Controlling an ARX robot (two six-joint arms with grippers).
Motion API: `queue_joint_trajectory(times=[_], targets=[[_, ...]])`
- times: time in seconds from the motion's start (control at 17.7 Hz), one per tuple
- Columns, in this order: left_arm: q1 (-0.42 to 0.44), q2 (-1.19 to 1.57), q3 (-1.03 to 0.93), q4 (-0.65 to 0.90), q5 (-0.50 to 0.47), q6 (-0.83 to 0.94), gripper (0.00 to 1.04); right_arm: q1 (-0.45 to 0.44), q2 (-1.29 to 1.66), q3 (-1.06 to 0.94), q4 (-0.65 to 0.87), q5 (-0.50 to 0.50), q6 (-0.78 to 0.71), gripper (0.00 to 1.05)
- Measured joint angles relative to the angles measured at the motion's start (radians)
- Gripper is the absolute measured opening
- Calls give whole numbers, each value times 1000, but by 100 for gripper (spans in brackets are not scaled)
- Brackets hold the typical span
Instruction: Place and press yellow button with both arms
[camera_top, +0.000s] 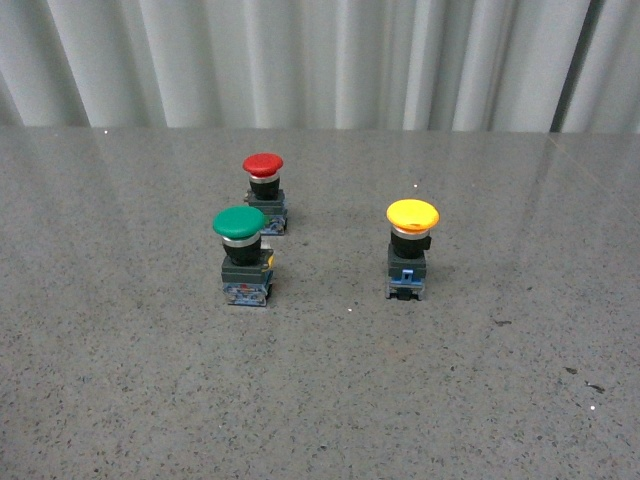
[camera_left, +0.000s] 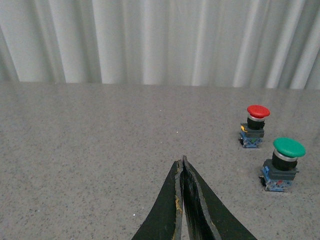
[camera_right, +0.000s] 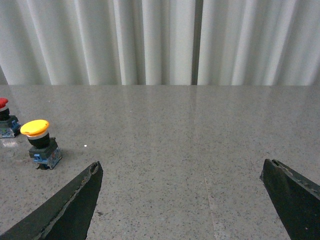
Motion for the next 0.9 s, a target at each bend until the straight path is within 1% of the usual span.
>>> queue_joint_trajectory(times=[0.34, 0.45, 0.9], targets=[[2, -95, -26, -66, 0, 0, 2, 0, 0, 0, 0, 0, 0, 98], [2, -119, -50, -45, 0, 0, 2, 0, 0, 0, 0, 0, 0, 98], [2, -237, -50, -169, 0, 0, 2, 0, 0, 0, 0, 0, 0, 98]])
